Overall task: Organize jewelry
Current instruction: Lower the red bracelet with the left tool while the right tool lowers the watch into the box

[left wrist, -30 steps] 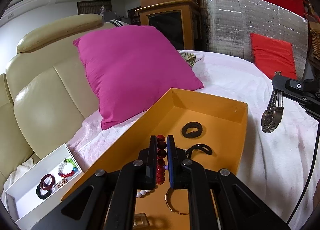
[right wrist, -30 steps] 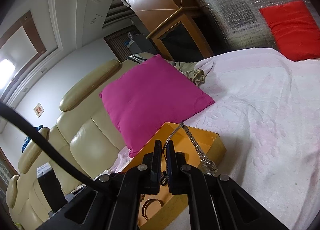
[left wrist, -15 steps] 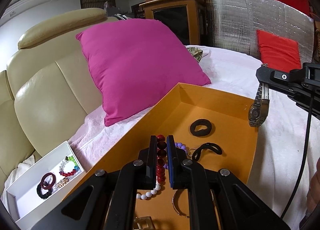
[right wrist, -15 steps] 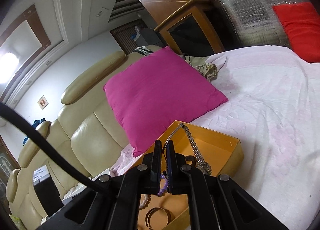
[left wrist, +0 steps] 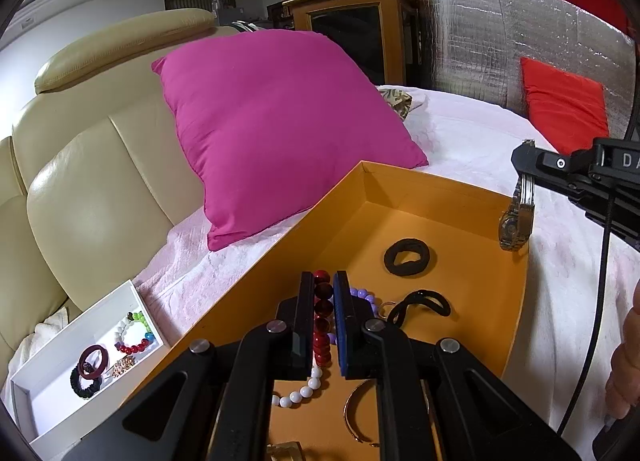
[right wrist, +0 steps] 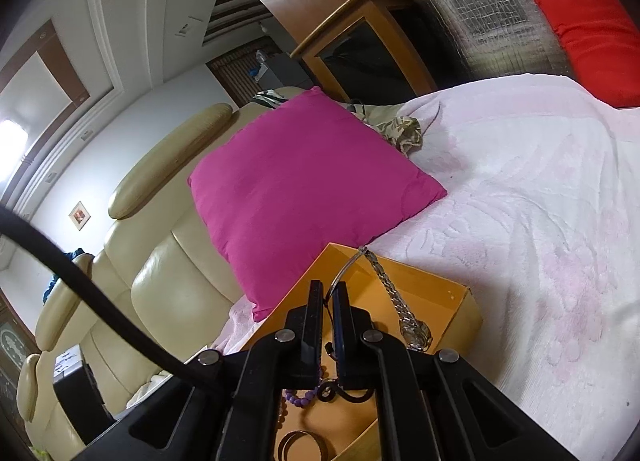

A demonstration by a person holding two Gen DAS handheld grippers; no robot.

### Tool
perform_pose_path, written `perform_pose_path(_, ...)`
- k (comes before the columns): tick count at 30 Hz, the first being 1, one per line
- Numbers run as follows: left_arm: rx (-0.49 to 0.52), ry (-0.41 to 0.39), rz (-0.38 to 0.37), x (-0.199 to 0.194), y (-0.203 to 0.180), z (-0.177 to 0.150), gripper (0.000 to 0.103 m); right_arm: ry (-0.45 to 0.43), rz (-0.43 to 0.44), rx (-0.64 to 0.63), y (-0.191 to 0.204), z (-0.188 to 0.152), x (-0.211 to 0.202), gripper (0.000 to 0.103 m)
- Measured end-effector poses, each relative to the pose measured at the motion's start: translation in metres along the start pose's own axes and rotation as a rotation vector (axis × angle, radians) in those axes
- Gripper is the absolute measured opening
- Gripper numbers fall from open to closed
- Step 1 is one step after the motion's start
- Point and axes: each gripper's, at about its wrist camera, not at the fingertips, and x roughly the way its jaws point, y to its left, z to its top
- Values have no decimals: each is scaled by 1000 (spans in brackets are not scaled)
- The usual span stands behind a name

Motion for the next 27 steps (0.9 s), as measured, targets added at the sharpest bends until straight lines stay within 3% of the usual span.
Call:
perform_pose_path(16,-45,12,17,5,8,2,9,28,-23,21,-13,-3,15,6)
perform_pose_path(27,-163,45,44,13,39,0,9,57,-27,25,-16,-8,21,6)
